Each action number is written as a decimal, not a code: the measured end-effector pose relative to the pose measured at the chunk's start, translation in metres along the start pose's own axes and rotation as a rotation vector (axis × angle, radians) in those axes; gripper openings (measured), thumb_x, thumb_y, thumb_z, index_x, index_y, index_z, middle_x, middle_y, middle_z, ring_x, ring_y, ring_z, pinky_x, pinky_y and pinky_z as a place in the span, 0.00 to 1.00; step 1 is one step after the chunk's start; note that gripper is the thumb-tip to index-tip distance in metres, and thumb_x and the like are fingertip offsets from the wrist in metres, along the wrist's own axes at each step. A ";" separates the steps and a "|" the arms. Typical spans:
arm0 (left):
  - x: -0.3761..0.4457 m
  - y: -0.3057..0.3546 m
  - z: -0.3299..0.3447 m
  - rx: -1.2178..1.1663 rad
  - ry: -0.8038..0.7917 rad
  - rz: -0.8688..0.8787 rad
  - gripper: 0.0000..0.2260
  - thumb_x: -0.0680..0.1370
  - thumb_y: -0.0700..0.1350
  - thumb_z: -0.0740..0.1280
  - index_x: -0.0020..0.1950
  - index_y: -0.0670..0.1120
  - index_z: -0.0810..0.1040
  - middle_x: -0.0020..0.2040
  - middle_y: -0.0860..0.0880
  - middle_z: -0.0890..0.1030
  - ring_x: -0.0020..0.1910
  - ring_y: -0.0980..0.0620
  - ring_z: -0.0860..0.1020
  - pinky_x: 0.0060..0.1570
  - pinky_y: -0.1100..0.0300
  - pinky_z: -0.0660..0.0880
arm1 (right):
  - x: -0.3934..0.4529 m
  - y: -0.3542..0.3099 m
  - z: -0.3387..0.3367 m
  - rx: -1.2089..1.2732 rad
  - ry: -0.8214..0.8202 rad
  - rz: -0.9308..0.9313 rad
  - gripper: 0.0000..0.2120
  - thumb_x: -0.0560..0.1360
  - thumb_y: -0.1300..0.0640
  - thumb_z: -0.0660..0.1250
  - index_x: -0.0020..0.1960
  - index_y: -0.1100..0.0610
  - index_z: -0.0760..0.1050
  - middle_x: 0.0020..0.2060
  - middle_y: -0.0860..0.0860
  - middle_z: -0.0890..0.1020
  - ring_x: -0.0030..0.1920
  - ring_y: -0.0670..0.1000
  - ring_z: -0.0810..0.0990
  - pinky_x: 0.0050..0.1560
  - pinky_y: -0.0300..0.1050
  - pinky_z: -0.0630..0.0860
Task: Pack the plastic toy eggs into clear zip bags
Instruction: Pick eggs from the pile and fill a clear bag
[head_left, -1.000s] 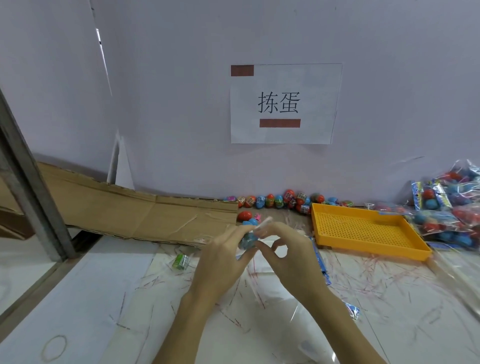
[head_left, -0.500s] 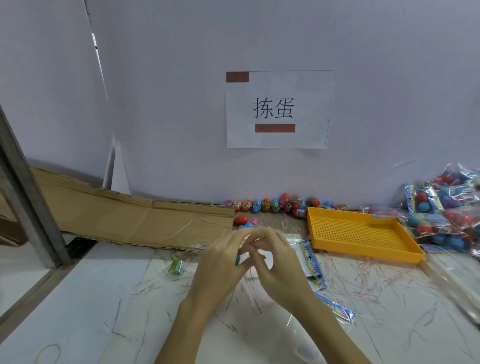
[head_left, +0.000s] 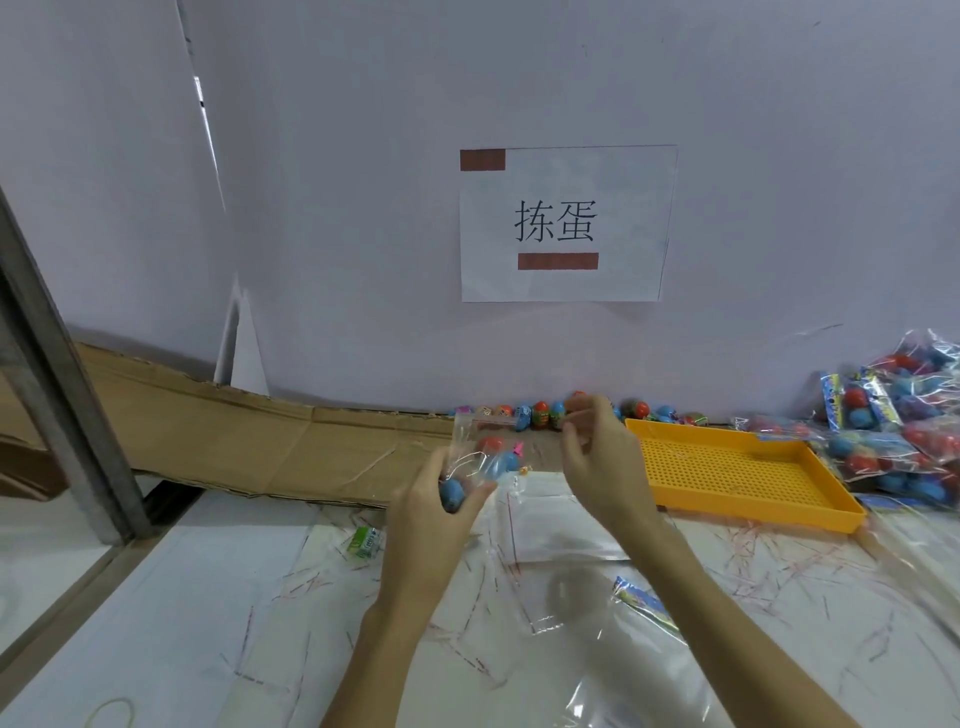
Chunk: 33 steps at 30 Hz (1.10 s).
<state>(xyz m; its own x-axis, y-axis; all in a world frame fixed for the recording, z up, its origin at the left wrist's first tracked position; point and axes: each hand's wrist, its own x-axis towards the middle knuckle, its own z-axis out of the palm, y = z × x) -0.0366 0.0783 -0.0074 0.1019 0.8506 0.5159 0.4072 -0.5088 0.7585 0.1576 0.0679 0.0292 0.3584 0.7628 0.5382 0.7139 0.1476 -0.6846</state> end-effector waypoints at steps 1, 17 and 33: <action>0.000 -0.001 -0.001 -0.004 0.000 -0.002 0.14 0.76 0.50 0.77 0.57 0.46 0.79 0.37 0.52 0.78 0.38 0.64 0.76 0.34 0.71 0.73 | 0.012 0.009 0.004 -0.090 -0.055 0.038 0.12 0.82 0.63 0.63 0.65 0.59 0.73 0.54 0.49 0.80 0.52 0.48 0.78 0.49 0.35 0.73; 0.001 -0.015 0.007 -0.002 -0.057 0.028 0.10 0.76 0.52 0.75 0.44 0.53 0.74 0.35 0.56 0.76 0.37 0.59 0.77 0.35 0.70 0.75 | 0.063 0.067 0.032 -0.557 -0.103 0.098 0.13 0.79 0.66 0.65 0.64 0.60 0.72 0.61 0.61 0.74 0.58 0.58 0.72 0.56 0.47 0.72; 0.000 -0.006 0.007 0.137 -0.151 0.034 0.26 0.71 0.62 0.71 0.66 0.55 0.77 0.42 0.69 0.73 0.41 0.67 0.76 0.33 0.76 0.71 | -0.055 -0.019 -0.007 0.281 0.200 -0.154 0.14 0.77 0.55 0.69 0.63 0.54 0.80 0.54 0.41 0.78 0.49 0.44 0.81 0.45 0.32 0.79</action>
<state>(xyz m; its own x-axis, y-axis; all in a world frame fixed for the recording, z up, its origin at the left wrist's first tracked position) -0.0324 0.0824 -0.0149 0.2482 0.8485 0.4673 0.5198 -0.5238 0.6749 0.1286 0.0193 0.0158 0.3895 0.5846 0.7117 0.5859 0.4390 -0.6812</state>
